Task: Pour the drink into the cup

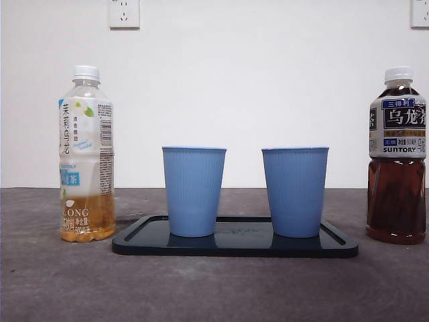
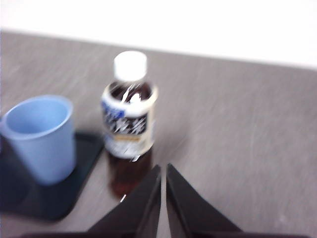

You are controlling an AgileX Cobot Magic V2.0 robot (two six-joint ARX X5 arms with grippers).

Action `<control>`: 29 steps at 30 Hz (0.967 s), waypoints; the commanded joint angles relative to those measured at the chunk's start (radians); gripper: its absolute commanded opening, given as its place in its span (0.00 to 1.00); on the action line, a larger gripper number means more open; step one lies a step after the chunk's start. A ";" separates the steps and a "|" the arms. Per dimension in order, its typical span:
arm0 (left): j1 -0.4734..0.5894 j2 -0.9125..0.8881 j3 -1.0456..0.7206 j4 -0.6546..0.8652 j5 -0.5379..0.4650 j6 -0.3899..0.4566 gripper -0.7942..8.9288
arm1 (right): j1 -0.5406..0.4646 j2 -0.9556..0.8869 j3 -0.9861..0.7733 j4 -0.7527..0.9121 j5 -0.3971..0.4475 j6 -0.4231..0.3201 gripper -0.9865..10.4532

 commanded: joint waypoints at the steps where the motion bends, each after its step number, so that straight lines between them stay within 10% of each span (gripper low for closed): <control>1: 0.001 -0.002 -0.021 -0.001 -0.002 0.016 0.12 | -0.014 -0.051 -0.101 0.146 0.003 -0.014 0.10; 17: 0.001 -0.002 -0.021 -0.001 -0.002 0.016 0.12 | -0.023 -0.164 -0.434 0.474 0.023 -0.016 0.10; 29: 0.001 -0.002 -0.021 -0.002 -0.002 0.016 0.12 | -0.023 -0.164 -0.448 0.390 0.108 -0.010 0.10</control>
